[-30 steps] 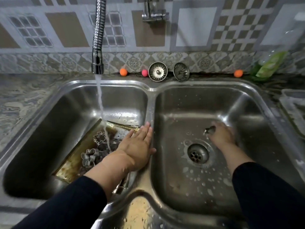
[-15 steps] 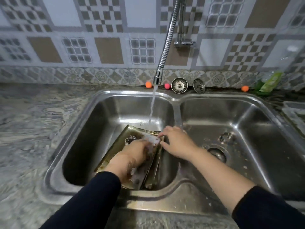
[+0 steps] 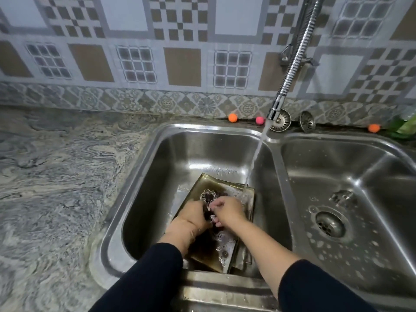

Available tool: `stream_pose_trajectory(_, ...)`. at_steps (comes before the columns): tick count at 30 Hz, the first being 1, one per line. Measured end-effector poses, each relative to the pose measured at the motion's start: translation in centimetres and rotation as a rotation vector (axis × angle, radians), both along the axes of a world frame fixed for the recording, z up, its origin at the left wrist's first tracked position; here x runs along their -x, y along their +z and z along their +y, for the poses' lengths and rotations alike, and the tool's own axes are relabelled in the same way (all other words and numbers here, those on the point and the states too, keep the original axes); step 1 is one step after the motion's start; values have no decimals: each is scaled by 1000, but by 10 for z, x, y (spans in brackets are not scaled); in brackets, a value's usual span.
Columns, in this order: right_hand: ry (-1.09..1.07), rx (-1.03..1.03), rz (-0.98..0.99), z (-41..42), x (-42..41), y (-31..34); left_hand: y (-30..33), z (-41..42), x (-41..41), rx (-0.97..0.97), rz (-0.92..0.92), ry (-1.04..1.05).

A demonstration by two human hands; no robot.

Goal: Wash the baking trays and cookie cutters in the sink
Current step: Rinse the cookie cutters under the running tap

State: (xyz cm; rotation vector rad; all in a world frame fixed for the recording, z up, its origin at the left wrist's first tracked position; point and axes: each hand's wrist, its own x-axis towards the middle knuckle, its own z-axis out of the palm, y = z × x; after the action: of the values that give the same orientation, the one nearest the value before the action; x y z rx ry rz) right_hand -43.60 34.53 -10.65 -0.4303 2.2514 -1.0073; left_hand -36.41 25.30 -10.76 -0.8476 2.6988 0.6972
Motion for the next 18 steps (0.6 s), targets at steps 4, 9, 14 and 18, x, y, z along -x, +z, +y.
stream_pose_trajectory(4, -214, 234, -189, 22, 29, 41, 21, 9, 16, -221, 326, 14)
stream_pose_trajectory(9, -253, 283, -220, 55, 44, 70, 33, 46, 41, -1179, 348, 406)
stream_pose_trajectory(14, -243, 379, -276, 70, 29, 67, 35, 59, 53, -1113, 432, 460)
stream_pose_trajectory(18, -263, 407, -234, 74, 26, 62, 34, 59, 58, -972, 480, 521)
